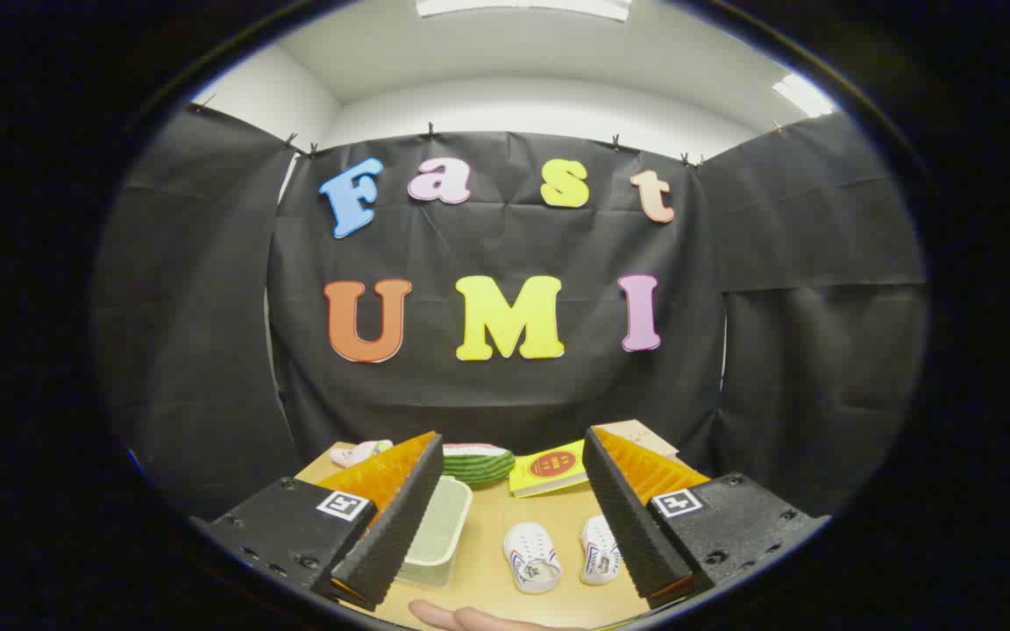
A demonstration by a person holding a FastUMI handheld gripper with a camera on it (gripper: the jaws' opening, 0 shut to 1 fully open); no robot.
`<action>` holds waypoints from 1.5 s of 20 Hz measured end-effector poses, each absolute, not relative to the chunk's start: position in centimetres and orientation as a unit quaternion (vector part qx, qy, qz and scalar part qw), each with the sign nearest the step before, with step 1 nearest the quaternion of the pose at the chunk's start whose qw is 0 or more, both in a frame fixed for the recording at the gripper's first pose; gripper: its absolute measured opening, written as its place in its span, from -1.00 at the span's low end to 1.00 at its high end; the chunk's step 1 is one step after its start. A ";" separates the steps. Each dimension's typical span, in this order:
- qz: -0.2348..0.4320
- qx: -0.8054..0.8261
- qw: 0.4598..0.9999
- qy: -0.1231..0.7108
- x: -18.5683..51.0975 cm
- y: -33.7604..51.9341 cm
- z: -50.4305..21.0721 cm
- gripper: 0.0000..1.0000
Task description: Open the storage box then place both shoes into the box .Put the left shoe in first, then the right shoe, with the right side of both shoes facing outward in a uniform manner.
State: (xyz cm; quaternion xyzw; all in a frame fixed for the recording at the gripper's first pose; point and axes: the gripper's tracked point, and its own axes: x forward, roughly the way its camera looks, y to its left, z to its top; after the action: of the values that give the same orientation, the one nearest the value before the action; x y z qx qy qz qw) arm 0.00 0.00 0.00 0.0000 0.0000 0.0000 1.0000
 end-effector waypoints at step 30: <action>0.106 -0.002 0.989 0.106 11.1 1.7 -11.2 1.00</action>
State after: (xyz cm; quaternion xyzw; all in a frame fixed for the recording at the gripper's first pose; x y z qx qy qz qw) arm 11.09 1.69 -11.21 -0.0016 0.1057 0.1062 0.9887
